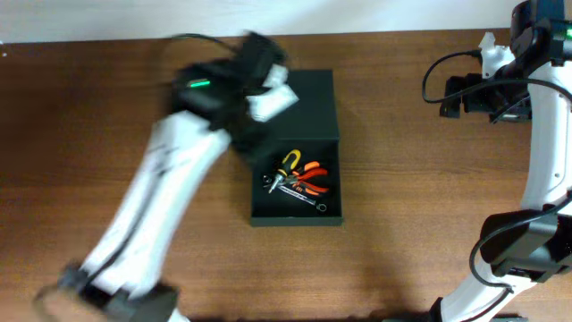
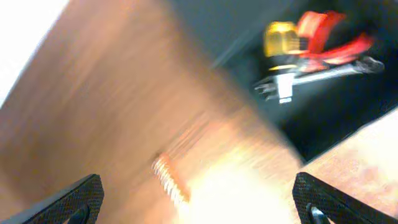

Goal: Pack container
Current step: 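Carry the screwdriver right into the green box and release it, then move the left gripper down onto the orange socket rail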

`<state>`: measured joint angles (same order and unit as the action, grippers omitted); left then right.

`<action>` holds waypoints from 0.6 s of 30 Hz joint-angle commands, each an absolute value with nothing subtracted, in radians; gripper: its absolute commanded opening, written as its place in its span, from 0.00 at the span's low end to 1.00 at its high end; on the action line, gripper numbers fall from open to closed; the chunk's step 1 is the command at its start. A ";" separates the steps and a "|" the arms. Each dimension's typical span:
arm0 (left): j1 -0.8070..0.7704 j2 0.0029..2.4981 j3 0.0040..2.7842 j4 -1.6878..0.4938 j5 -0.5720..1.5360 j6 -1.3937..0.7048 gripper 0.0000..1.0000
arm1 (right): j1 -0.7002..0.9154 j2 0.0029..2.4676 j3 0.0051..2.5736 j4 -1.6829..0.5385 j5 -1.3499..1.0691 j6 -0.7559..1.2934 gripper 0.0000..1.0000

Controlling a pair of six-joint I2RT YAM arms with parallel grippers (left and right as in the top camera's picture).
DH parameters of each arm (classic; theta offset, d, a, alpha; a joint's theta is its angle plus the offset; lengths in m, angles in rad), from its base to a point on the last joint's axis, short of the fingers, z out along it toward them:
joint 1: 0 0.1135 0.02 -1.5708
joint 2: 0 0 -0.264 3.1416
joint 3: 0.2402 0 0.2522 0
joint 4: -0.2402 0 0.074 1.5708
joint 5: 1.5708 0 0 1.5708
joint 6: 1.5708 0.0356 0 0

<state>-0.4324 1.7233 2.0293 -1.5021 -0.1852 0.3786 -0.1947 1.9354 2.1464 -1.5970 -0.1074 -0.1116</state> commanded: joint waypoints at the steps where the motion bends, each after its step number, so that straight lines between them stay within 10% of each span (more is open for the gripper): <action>1: -0.229 1.601 2.037 -1.539 -0.229 0.202 0.99 | -0.197 1.938 2.143 -1.600 -0.120 -0.119 0.99; 7: 0.176 1.588 1.879 -1.446 0.014 0.315 0.99 | -0.197 1.938 2.143 -1.600 -0.120 -0.119 0.99; 18: 0.282 1.731 1.423 -1.093 0.039 0.331 0.99 | -0.197 1.938 2.143 -1.597 -0.120 -0.118 0.99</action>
<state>0.2802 1.6970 1.4994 -1.1473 -0.0154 0.3115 -0.1947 1.9354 2.1464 -1.5967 -0.1074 -0.1131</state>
